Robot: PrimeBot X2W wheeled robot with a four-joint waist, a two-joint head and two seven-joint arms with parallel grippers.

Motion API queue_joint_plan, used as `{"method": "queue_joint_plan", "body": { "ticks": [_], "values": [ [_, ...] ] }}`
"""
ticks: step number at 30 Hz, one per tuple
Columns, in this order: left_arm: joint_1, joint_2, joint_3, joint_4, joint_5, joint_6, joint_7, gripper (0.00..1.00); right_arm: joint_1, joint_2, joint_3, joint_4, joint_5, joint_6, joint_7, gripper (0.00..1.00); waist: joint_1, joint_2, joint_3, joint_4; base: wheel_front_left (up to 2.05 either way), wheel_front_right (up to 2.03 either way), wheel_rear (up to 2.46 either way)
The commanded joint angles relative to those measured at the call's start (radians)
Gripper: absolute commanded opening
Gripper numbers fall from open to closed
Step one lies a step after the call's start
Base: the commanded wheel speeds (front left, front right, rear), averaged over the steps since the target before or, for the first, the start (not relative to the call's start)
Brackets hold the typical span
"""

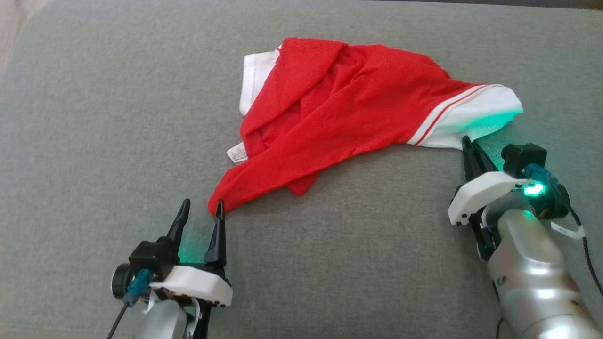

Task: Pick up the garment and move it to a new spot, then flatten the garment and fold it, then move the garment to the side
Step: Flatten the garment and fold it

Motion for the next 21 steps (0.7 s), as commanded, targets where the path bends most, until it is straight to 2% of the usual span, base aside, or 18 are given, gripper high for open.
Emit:
{"method": "queue_joint_plan", "body": {
  "ticks": [1, 3, 8, 12, 13, 14, 15, 21],
  "values": [
    [-0.027, 0.008, 0.033, -0.027, -0.001, 0.004, -0.005, 1.00, 0.015, 0.011, 0.017, -0.009, 0.004, -0.001, -0.006, 0.00, -0.0001, 0.0000, -0.010, -0.013, 0.00, 0.00, 0.00],
    [-0.021, 0.008, 0.036, -0.029, -0.001, 0.003, -0.005, 1.00, 0.033, 0.012, 0.017, -0.038, 0.021, -0.001, -0.010, 0.00, -0.0001, 0.0000, -0.026, -0.032, 0.00, 0.00, 0.00],
    [0.003, 0.008, 0.064, -0.024, 0.011, 0.001, -0.005, 1.00, 0.143, 0.013, 0.043, -0.250, 0.097, -0.001, -0.012, 0.00, -0.0001, 0.0000, -0.075, -0.100, 0.00, 0.00, 0.00],
    [0.023, 0.008, 0.087, -0.019, 0.030, 0.010, -0.005, 1.00, 0.257, 0.013, 0.068, -0.373, 0.112, -0.001, -0.012, 0.00, -0.0001, 0.0000, -0.103, -0.149, 0.00, 0.00, 0.00],
    [0.028, 0.008, 0.094, -0.018, 0.036, 0.015, -0.005, 1.00, 0.284, 0.013, 0.069, -0.394, 0.111, -0.001, -0.012, 0.04, -0.0001, 0.0000, -0.109, -0.159, 0.00, 0.00, 0.00],
    [0.032, 0.008, 0.100, -0.016, 0.045, 0.021, -0.005, 1.00, 0.309, 0.013, 0.066, -0.410, 0.108, -0.001, -0.012, 0.90, -0.0001, 0.0000, -0.113, -0.168, 0.00, 0.00, 0.00],
    [0.036, 0.008, 0.106, -0.014, 0.053, 0.027, -0.005, 1.00, 0.330, 0.013, 0.066, -0.423, 0.108, -0.001, -0.012, 1.00, -0.0001, 0.0000, -0.117, -0.176, 0.00, 0.00, 0.00],
    [0.054, 0.008, 0.162, -0.026, 0.101, 0.070, -0.005, 1.00, 0.370, 0.013, 0.068, -0.583, 0.093, -0.001, -0.012, 1.00, -0.0001, 0.0000, -0.125, -0.202, 0.00, 0.00, 0.00]
  ]
}}
